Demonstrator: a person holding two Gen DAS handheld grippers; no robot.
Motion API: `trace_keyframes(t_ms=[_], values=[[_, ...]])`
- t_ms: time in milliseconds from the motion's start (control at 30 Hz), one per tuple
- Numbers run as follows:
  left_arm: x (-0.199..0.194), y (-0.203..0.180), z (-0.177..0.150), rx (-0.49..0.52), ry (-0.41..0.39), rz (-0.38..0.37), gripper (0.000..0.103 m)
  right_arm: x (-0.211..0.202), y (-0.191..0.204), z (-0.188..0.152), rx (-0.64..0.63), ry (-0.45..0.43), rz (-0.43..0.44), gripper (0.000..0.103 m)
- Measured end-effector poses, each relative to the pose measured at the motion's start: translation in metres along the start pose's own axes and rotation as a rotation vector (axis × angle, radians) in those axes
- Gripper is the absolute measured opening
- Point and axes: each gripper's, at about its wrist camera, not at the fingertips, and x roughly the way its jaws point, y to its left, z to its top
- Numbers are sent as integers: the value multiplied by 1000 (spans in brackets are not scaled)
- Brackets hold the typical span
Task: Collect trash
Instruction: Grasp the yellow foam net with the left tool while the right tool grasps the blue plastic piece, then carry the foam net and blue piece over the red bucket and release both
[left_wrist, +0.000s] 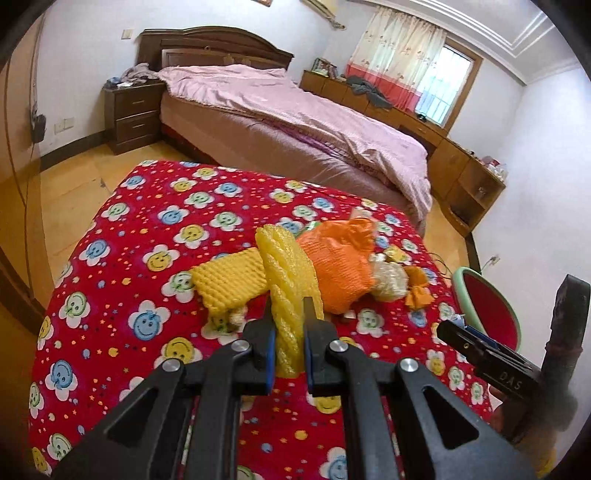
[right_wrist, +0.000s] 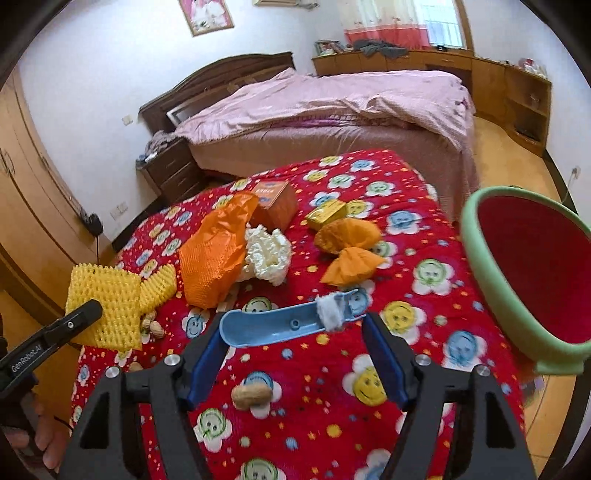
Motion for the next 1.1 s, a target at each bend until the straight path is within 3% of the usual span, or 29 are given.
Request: trace_keyframes(t_ms=[567, 1100], values=[[-14, -80, 17, 154, -3, -117, 11, -78, -54, 3, 124, -118, -56, 75], [15, -183, 38, 288, 4, -229, 11, -121, -138, 26, 225, -205, -186, 75]])
